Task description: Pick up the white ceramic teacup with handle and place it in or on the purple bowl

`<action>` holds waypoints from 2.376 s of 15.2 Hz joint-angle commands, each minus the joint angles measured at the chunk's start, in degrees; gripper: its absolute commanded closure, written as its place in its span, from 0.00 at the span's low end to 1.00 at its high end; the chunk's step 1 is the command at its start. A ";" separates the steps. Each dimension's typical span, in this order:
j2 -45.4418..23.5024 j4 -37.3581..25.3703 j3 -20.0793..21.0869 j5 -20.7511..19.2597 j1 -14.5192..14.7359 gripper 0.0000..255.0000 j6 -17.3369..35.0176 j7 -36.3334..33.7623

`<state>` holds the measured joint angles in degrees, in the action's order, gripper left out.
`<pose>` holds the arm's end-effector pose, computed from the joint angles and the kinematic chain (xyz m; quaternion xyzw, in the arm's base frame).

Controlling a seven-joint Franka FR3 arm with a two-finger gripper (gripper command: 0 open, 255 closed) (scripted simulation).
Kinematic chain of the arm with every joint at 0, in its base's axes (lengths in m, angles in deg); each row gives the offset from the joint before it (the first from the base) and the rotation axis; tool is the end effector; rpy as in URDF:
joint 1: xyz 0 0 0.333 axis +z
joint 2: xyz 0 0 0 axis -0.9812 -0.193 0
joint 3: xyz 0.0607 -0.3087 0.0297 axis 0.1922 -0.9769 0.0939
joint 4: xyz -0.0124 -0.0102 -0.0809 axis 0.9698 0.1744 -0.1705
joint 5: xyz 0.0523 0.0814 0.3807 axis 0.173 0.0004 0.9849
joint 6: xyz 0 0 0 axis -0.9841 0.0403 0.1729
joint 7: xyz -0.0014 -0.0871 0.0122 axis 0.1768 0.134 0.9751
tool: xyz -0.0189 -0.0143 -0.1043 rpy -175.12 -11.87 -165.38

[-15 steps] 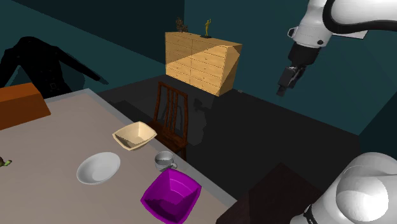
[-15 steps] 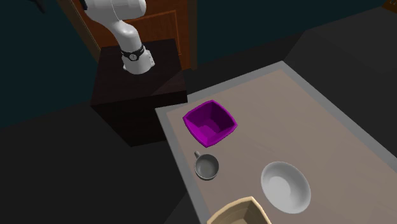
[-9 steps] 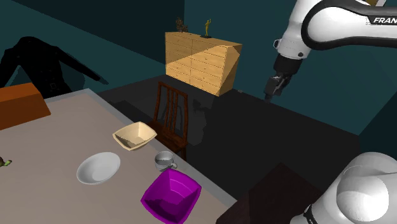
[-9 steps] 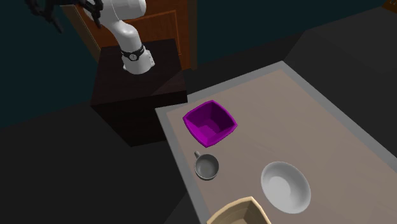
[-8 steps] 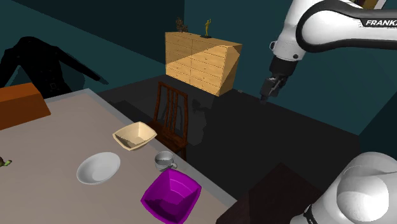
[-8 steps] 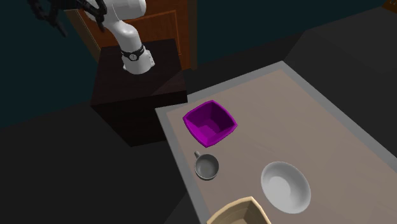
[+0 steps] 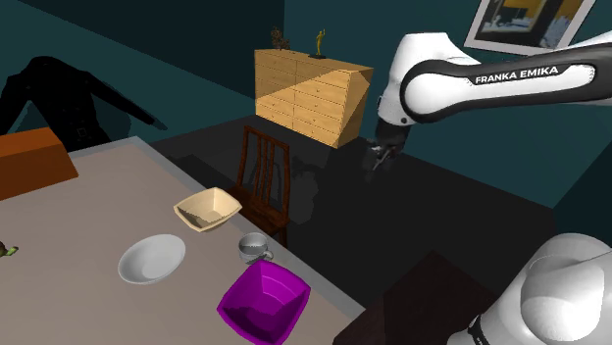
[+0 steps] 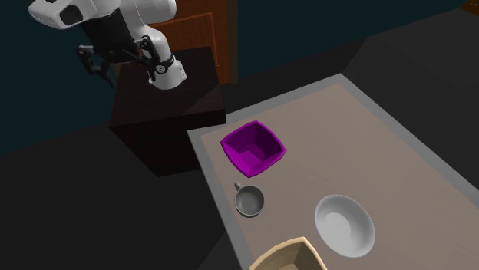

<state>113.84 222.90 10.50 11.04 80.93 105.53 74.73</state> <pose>0.3978 0.0175 0.4860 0.9989 0.0402 0.0206 0.0131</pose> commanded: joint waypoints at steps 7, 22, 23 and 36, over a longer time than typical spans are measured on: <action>-15.40 -2.26 2.95 1.83 1.63 0.00 12.62 -4.91; -47.95 -19.22 5.71 0.97 5.03 0.00 27.37 -13.44; -50.16 -20.93 5.72 0.84 5.36 0.00 27.83 -13.93; -78.79 -49.72 5.40 0.39 9.77 0.00 27.33 -18.38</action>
<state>36.92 175.83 15.88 11.42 90.21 133.68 56.80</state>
